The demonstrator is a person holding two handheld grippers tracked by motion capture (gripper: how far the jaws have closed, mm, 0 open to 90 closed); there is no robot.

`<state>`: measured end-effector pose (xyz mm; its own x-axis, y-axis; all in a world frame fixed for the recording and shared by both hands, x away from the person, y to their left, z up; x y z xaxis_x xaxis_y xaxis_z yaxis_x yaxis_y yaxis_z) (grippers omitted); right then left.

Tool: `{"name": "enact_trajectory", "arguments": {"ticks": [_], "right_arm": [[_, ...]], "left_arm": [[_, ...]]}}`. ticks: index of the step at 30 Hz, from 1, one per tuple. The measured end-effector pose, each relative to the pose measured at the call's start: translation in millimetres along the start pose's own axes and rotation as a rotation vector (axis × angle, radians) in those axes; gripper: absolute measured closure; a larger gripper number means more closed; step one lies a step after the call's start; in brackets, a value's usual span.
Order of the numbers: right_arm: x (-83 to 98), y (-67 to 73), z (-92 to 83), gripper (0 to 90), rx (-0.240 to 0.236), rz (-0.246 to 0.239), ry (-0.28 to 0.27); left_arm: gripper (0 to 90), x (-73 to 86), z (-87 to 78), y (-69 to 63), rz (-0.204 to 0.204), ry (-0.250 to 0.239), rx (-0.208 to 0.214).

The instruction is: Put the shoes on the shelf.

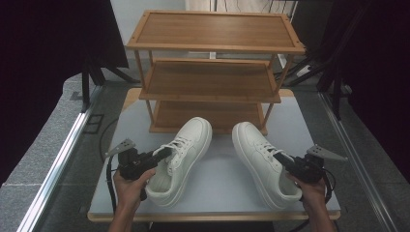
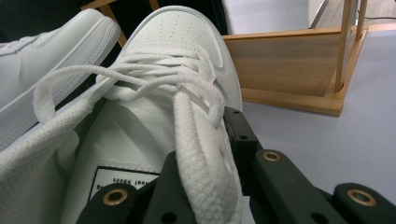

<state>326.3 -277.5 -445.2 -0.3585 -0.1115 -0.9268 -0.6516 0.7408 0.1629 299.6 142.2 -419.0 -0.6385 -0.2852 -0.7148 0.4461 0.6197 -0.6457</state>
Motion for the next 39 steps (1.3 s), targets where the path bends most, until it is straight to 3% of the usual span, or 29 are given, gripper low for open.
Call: {"name": "enact_trajectory", "arguments": {"ticks": [8, 15, 21, 25, 35, 39], "right_arm": [[-7.8, 4.9, -4.0, 83.7, 0.001, -0.003, -0.031], [-29.4, 7.1, -12.5, 83.8, -0.010, 0.002, -0.083], [-52.2, 13.5, -15.7, 83.7, -0.035, -0.021, -0.121], [-68.5, 15.0, -18.4, 83.8, -0.036, -0.007, -0.147], [-108.8, 8.9, -10.1, 83.8, 0.010, -0.028, -0.141], [-123.7, 5.0, -4.7, 83.8, 0.012, 0.004, -0.155]], "left_arm": [[80.1, -2.4, 0.9, -4.9, -0.006, -0.006, 0.017], [80.2, -19.7, 6.1, -17.7, 0.005, -0.022, 0.049], [80.2, -42.6, 7.2, -32.5, 0.013, -0.043, 0.082], [80.2, -60.1, 6.6, -40.0, 0.026, -0.052, 0.089], [80.2, -97.1, 18.0, -52.0, 0.046, -0.052, 0.095], [80.2, -114.1, 21.9, -52.7, 0.040, -0.042, 0.119]]}}
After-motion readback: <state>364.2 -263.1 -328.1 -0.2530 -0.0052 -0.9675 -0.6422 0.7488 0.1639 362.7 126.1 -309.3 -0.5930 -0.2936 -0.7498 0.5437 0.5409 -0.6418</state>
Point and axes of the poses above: each handheld gripper's, and its own axes: z roughly forward along the jaws, x roughly out of its underside, y roughly to its left, the point moved 6 cm from there along z, roughly forward along the jaws, and after that the axes turned 11 degrees about -z, right-handed, at the moved point
